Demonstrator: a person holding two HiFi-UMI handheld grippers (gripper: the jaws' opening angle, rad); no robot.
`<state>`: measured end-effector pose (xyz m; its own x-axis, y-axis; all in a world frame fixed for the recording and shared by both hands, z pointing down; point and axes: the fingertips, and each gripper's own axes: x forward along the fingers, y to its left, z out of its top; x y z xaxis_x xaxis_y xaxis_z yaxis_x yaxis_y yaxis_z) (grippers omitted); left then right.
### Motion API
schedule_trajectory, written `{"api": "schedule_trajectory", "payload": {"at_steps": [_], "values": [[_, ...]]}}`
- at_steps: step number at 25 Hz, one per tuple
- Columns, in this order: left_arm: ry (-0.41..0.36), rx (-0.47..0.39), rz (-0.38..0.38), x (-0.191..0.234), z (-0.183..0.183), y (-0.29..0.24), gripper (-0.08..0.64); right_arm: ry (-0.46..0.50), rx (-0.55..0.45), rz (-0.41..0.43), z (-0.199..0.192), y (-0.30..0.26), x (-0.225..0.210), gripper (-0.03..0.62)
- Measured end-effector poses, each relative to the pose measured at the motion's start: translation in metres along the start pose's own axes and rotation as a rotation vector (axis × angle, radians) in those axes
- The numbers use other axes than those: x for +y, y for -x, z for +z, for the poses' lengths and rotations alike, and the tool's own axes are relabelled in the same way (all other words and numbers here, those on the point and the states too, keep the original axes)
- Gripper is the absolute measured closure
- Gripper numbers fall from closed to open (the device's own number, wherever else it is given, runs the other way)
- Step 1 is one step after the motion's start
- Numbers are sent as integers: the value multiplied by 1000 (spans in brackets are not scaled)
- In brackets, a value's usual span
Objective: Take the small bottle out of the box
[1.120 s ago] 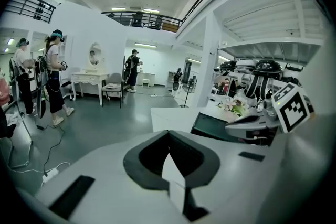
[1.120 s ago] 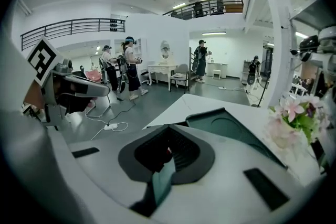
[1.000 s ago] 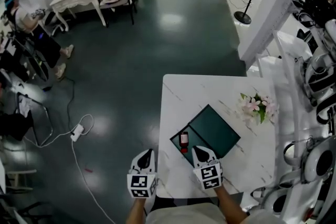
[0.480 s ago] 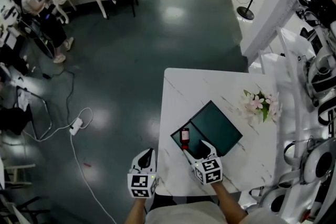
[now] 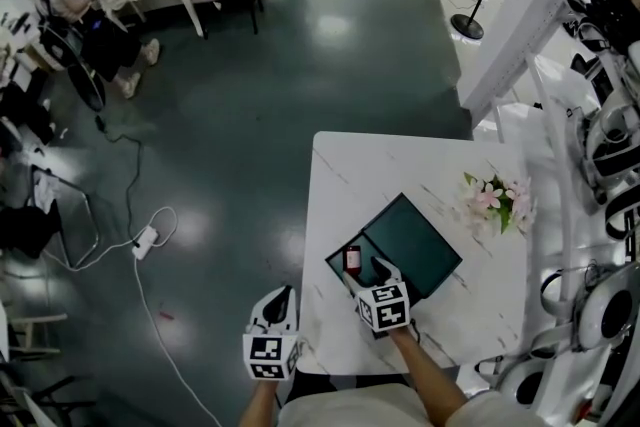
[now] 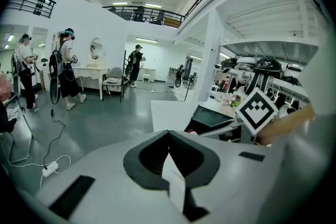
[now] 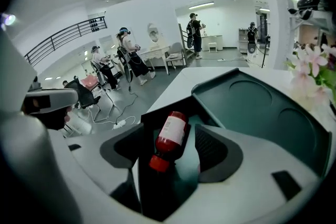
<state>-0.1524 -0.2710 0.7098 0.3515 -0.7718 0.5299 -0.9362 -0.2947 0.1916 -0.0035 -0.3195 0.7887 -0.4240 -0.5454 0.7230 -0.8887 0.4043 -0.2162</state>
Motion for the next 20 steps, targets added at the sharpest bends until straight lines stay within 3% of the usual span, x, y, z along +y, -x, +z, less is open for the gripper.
{"api": "schedule_trajectory", "payload": {"at_steps": [14, 20], "values": [[6, 11, 27, 15, -4, 7, 541, 7, 139, -45, -10, -50, -6, 300], [11, 1, 33, 17, -7, 7, 541, -32, 195, -33, -14, -56, -5, 315]]}}
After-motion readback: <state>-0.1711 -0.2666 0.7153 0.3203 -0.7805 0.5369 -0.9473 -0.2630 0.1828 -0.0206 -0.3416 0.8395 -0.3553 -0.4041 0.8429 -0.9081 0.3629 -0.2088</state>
